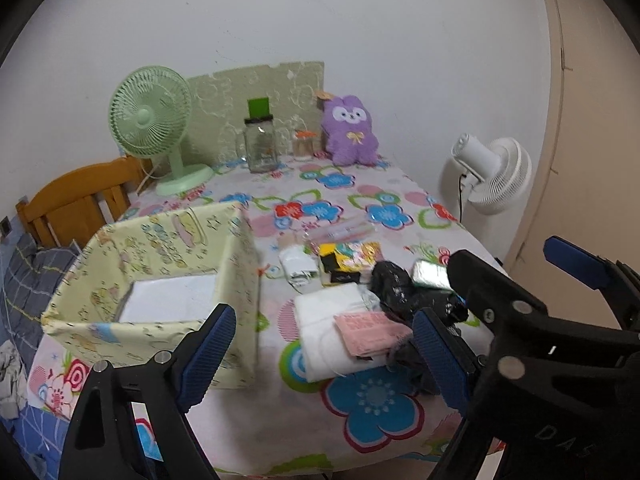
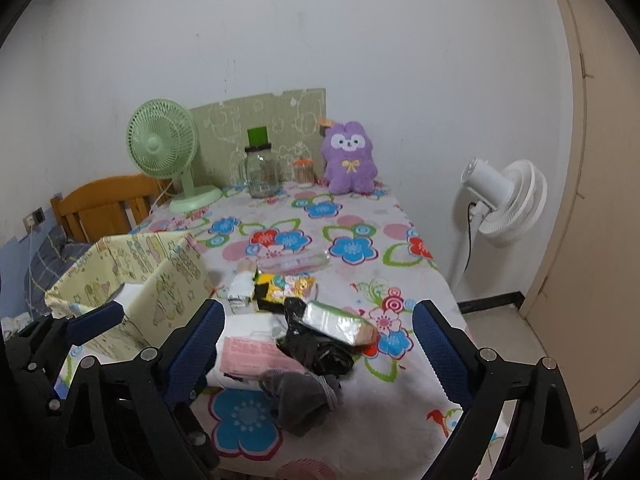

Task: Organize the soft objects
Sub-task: 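Reach the right gripper to the black plastic-wrapped bundle and grasp it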

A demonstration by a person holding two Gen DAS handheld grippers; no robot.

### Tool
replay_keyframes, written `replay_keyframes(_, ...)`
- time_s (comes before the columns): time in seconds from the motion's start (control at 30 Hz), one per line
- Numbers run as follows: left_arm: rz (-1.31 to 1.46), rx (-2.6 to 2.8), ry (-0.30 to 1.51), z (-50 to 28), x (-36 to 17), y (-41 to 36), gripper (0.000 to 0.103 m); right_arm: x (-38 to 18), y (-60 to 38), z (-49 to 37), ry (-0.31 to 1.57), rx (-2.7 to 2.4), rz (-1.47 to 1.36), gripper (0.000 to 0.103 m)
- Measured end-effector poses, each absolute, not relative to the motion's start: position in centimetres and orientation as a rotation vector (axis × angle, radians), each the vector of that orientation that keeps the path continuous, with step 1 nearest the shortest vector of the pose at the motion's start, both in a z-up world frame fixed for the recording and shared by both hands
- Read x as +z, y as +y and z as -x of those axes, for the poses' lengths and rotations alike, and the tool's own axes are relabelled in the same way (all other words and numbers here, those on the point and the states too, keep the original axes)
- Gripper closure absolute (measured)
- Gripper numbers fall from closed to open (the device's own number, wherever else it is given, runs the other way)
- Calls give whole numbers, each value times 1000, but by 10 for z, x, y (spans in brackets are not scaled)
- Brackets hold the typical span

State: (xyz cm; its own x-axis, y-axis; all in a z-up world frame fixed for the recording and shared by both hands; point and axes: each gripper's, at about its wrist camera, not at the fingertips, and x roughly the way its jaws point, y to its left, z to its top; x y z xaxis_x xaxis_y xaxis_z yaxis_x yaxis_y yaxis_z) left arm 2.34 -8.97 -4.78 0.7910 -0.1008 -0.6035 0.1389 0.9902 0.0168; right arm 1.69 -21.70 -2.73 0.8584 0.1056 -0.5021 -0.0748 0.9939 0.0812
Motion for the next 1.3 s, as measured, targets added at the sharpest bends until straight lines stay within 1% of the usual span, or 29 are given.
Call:
replay_keyframes(0.47,-75,-110,733,-42,-81,-108,12,-62,-222,-41,635,118,-83,11)
replay_keyframes(0.67,-83,-106,759,-52,-91,-108,13,-74,-222,-51,685,126,-95,16)
replay_keyframes(0.87,-90,-95,779,-59,-99,-109,13,-87,-221,-63,753,155,-122,32)
replay_keyframes(0.93,-94,-95,792,-61,-103,-109,13,-92,-220,-68,779,165,-133,40)
replay_keyframes(1.0,-93,-97,801,-64,-105,-110,14,-97,-219,-71,794,174,-135,44)
replay_keyframes(1.07,-89,-99,803,-66,-106,-110,14,-98,-217,-73,797,192,-139,53)
replay_keyframes(1.1,-90,-98,803,-66,-106,-111,14,-98,-215,-74,796,210,-143,60)
replay_keyframes(1.2,-93,-96,797,-68,-107,-111,14,-97,-212,-76,790,227,-126,65)
replay_keyframes(1.3,-87,-101,799,-70,-109,-112,16,-97,-212,-78,789,237,-126,67)
